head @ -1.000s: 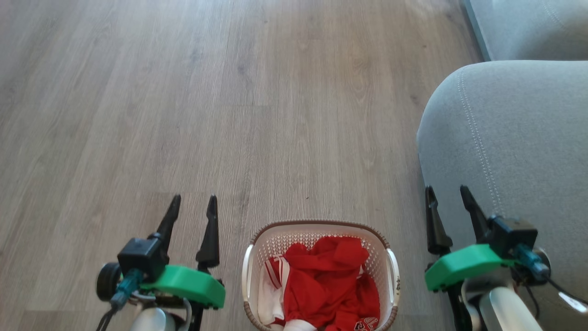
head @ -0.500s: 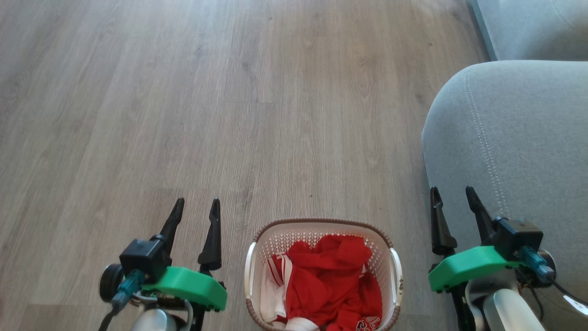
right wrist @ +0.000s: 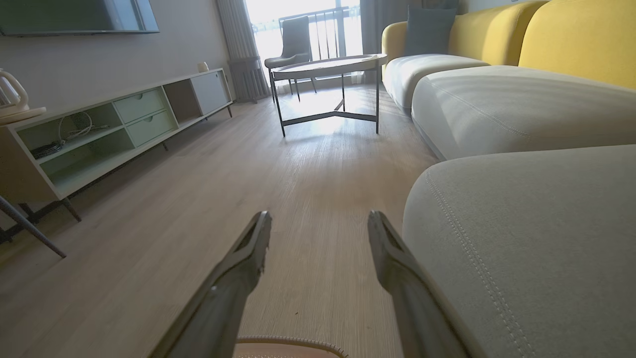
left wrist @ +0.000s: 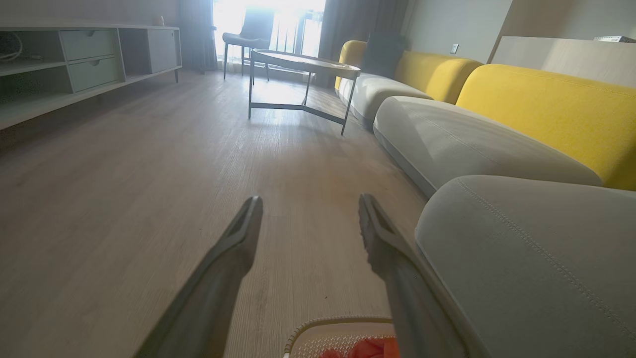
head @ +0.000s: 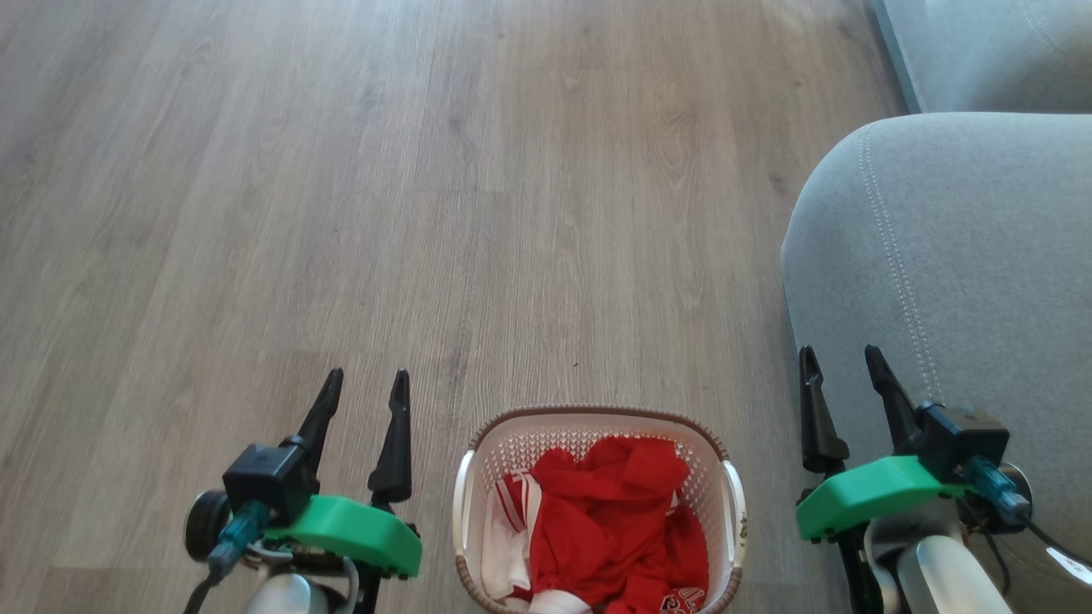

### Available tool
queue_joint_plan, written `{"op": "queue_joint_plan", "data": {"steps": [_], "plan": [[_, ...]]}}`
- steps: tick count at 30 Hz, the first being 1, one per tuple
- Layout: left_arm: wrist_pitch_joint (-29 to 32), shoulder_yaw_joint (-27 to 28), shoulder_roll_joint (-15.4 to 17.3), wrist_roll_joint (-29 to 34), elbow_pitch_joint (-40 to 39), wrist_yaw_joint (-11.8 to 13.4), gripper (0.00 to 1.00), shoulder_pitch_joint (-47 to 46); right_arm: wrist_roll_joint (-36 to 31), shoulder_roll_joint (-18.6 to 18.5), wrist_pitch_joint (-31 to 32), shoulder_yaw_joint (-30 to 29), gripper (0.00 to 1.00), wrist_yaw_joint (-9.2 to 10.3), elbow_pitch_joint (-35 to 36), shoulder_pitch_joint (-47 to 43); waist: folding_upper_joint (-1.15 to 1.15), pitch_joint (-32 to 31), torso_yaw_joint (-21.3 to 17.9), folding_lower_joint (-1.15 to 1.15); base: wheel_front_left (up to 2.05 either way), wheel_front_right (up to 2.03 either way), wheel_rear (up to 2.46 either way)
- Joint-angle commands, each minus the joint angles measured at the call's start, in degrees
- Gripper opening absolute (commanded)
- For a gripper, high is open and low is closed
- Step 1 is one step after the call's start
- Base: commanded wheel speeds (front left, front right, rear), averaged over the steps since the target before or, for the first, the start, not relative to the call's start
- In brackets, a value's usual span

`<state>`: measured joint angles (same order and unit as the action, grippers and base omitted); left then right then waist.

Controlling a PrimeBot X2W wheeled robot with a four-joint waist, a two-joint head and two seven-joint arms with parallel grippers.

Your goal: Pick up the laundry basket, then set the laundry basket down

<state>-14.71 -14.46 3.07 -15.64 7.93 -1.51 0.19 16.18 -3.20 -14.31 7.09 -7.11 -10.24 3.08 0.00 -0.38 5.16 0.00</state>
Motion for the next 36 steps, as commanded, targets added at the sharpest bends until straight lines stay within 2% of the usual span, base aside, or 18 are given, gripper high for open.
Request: {"op": "queue_joint_plan", "data": {"steps": [1,15,16,19,36], "plan": [[-0.29,1.63,-0.19,-0.3,-1.73,-0.25,1.0,-2.43,0.12,0.32,-0.69,1.11,1.0,-0.37,1.93,2.19,0.0,0.0,-0.15,0.0,0.0,0.0,0.0],[-0.29,2.42,-0.19,-1.76,-2.24,-0.35,1.0,-2.37,0.01,0.32,-0.69,1.06,1.0,-0.37,1.7,2.11,0.0,-0.12,-0.4,0.0,0.0,0.0,0.0],[0.0,0.36,0.0,-1.65,-0.15,-0.32,0.0,0.02,0.03,0.01,0.0,0.01,0.0,0.0,-0.03,-0.01,0.0,-0.12,-0.41,0.0,0.0,0.0,0.0],[0.03,0.15,0.03,-1.85,2.43,-0.32,0.0,0.97,0.17,0.01,0.13,0.39,0.0,0.0,-2.57,-0.78,0.0,-0.12,-0.42,0.0,0.0,0.0,0.0],[2.13,2.05,0.58,-12.1,2.89,-1.01,0.0,0.08,10.48,-0.44,2.26,-0.74,0.0,-0.05,-2.68,-0.32,0.0,-0.03,-1.03,0.0,0.0,0.0,0.0]]}}
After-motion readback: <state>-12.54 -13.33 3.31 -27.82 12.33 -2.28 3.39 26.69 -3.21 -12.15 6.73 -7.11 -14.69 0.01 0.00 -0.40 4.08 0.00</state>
